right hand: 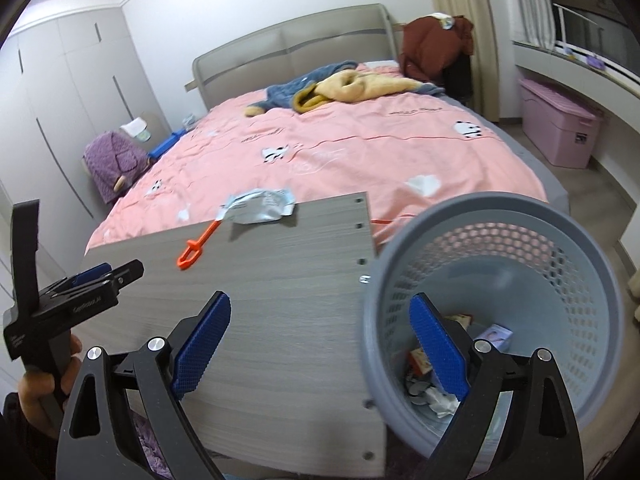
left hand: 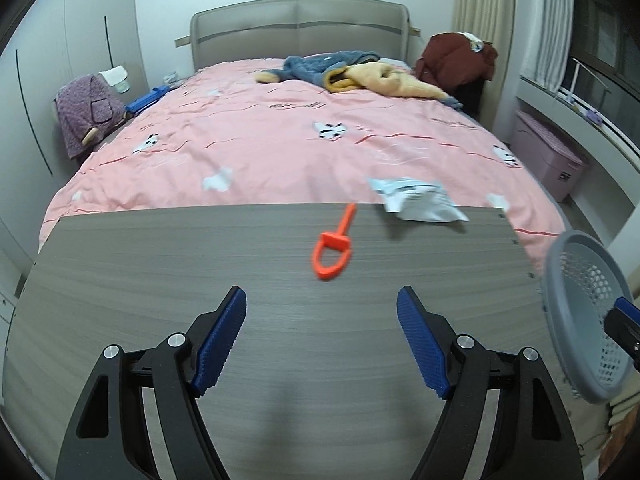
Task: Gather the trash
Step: 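Move both grippers back over the board toward the orange piece and wrapper, then grasp the orange plastic piece with the left gripper while the right gripper approaches the wrapper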
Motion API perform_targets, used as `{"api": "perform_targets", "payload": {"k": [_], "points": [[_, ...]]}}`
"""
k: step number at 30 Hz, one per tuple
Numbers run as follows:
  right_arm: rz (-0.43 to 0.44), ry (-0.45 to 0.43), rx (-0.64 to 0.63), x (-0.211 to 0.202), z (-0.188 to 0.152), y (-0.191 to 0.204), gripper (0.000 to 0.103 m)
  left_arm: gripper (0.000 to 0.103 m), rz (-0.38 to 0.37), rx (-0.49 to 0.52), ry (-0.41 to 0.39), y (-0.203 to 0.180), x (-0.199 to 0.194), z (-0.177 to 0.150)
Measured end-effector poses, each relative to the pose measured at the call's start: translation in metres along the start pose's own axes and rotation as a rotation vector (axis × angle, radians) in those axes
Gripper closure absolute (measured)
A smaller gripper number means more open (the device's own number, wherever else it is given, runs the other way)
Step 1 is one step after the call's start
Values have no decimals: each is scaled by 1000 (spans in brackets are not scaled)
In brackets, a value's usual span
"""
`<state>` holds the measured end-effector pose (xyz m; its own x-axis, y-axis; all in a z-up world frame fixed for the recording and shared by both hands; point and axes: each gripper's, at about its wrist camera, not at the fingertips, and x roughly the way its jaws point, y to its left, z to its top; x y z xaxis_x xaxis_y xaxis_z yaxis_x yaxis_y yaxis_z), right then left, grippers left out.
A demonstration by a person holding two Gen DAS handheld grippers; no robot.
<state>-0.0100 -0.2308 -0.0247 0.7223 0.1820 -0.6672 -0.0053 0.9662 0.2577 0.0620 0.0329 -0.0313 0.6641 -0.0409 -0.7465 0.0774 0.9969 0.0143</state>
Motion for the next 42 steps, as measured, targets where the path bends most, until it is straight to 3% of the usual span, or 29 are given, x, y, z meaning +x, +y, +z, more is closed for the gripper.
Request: {"api": "perform_targets", "payload": {"k": [10, 24, 29, 32, 42], "points": [[38, 68, -51, 45, -1, 31, 14, 28, 12, 1, 72, 22, 66, 23], [55, 92, -19, 69, 4, 23, 14, 30, -49, 34, 104, -3, 111, 43], [59, 96, -12, 73, 6, 22, 14, 49, -58, 56, 120, -7, 115, 41], [60, 97, -14, 72, 5, 23, 14, 70, -70, 53, 129, -7, 117, 40], [64, 102, -31, 76, 10, 24, 14, 71, -102, 35, 104, 0, 106, 37]]}}
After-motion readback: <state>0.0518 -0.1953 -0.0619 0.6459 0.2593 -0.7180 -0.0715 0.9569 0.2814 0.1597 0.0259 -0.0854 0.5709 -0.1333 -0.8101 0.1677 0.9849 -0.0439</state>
